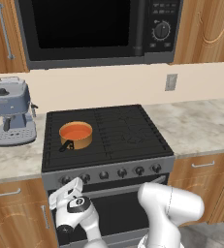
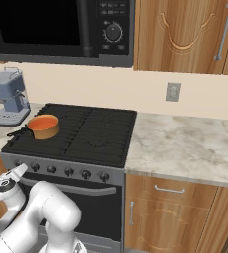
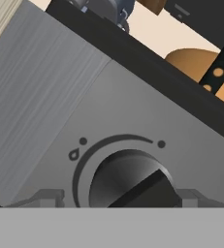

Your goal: Wait until the marinara sauce is simmered to a deep red color and then turn off the stove.

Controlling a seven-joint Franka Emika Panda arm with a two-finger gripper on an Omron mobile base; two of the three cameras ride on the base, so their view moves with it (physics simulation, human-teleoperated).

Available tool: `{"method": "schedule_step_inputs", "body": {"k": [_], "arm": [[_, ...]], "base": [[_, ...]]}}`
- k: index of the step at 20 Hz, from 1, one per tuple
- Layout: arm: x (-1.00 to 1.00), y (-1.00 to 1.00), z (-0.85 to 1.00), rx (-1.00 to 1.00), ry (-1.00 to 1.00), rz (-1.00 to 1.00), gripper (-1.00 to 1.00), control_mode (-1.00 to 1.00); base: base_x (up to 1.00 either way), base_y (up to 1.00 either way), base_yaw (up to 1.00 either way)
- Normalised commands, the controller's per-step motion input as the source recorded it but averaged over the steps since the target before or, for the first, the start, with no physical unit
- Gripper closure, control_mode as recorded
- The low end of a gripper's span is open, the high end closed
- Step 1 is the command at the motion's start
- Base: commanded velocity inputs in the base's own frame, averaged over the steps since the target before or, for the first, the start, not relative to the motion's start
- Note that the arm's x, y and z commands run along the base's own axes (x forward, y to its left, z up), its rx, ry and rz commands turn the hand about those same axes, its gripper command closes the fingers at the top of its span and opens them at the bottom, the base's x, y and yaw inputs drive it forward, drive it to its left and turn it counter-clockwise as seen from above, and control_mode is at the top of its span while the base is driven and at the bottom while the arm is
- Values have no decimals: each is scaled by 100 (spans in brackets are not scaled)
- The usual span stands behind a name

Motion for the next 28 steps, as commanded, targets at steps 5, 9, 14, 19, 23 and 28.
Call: {"method": "schedule_step_inputs", "body": {"k": [5, 9, 14, 19, 23, 28], "arm": [[0, 0, 0, 0, 0, 0, 100, -100], [0, 0, 0, 0, 0, 0, 100, -100], [0, 0, 0, 0, 0, 0, 100, -100], [0, 0, 0, 0, 0, 0, 100, -100], [0, 0, 0, 0, 0, 0, 100, -100], [0, 0, 0, 0, 0, 0, 100, -100]], "base": [[0, 0, 0], [0, 0, 0], [0, 0, 0], [0, 0, 0], [0, 0, 0], [0, 0, 0]]}}
